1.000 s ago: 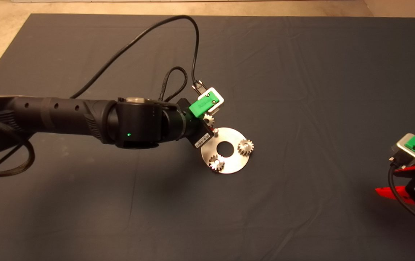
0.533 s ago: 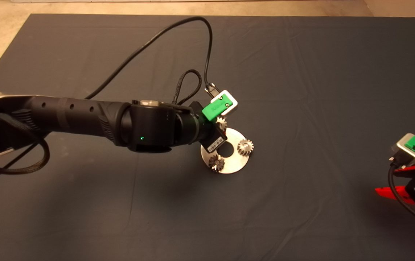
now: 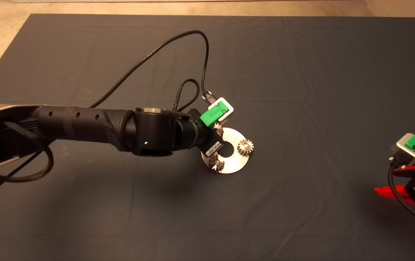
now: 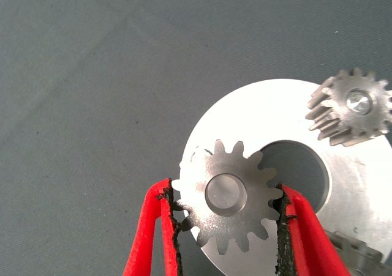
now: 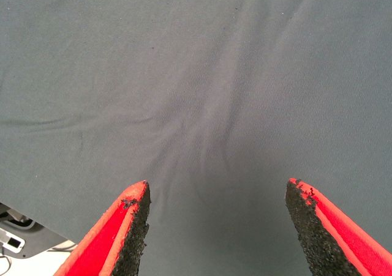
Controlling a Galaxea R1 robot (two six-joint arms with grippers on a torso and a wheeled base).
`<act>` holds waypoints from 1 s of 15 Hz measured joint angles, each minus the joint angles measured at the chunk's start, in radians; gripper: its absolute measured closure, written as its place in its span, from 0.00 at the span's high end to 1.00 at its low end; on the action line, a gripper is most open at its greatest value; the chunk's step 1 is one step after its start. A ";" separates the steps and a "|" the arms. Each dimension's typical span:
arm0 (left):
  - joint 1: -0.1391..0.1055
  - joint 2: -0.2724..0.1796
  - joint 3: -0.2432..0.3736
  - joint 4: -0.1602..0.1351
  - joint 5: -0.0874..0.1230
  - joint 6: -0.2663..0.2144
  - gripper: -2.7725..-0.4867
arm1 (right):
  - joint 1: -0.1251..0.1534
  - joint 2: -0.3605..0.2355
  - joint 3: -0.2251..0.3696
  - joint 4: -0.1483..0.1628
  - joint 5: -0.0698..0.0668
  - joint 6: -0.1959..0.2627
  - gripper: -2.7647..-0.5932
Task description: Install three planetary gears onto the carrier pins
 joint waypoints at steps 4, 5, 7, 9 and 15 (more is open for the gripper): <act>0.012 0.002 -0.028 0.002 -0.001 0.001 0.05 | 0.000 0.000 0.000 0.000 0.000 0.000 0.48; 0.013 0.002 -0.030 0.002 -0.001 0.001 0.05 | 0.000 0.000 0.000 0.000 0.000 0.000 0.48; 0.012 0.009 -0.040 0.005 -0.003 0.003 0.05 | 0.000 0.000 0.000 0.000 0.000 0.000 0.48; 0.012 0.016 -0.050 0.012 -0.004 0.003 0.05 | 0.000 0.000 0.000 0.000 0.000 0.000 0.48; 0.011 0.019 -0.079 0.020 -0.050 0.003 0.05 | 0.000 0.000 0.000 0.000 0.000 0.000 0.48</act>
